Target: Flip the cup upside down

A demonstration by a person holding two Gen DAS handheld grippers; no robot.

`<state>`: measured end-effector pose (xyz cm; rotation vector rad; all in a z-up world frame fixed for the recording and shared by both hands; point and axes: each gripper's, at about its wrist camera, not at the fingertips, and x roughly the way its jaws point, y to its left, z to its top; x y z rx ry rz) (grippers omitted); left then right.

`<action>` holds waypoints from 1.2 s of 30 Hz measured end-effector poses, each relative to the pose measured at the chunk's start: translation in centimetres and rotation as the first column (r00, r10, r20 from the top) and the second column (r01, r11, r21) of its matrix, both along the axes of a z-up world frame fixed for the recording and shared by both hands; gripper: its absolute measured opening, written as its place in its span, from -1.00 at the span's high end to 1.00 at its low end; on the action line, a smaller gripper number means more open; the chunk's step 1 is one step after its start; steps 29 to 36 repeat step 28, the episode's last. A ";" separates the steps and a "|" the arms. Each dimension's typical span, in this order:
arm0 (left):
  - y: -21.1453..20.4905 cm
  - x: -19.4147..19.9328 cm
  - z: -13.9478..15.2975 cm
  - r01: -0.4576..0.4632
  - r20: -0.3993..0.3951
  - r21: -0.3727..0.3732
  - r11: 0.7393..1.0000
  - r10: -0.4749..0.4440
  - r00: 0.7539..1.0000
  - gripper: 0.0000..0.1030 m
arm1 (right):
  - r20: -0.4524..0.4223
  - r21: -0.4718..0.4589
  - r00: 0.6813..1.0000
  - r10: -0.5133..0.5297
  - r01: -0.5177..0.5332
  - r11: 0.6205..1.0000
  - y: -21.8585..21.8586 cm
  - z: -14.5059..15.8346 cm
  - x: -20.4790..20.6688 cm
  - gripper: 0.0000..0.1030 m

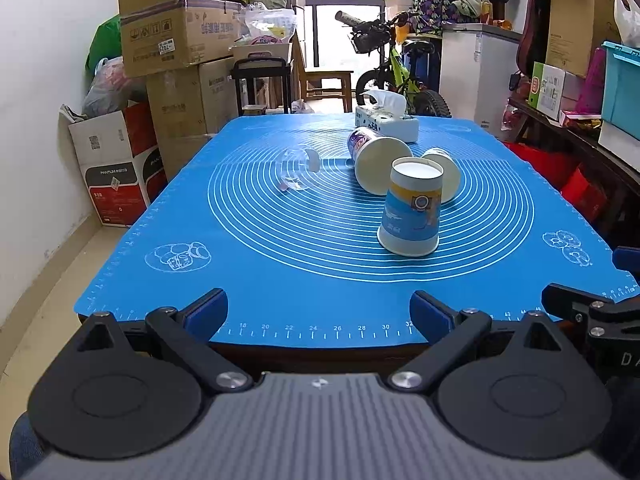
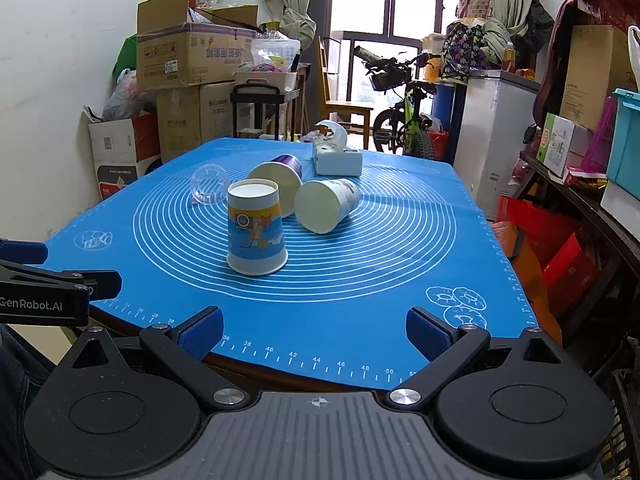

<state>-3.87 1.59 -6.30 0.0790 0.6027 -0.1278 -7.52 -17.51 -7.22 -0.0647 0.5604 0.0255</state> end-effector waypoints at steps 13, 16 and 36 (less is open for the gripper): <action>0.1 0.0 0.0 -0.002 -0.004 -0.005 1.000 0.002 1.000 -0.88 | -0.004 0.001 1.000 0.003 -0.003 1.000 0.0 0.0 0.0 -0.89; 0.1 0.1 0.0 0.000 -0.005 -0.003 1.000 0.000 1.000 -0.88 | -0.006 0.001 1.000 0.003 -0.003 1.000 0.0 0.0 0.0 -0.89; 0.5 0.5 0.1 -0.004 -0.011 -0.002 1.000 0.004 1.000 -0.90 | -0.011 0.006 1.000 0.000 0.000 1.000 0.0 -0.1 0.1 -0.89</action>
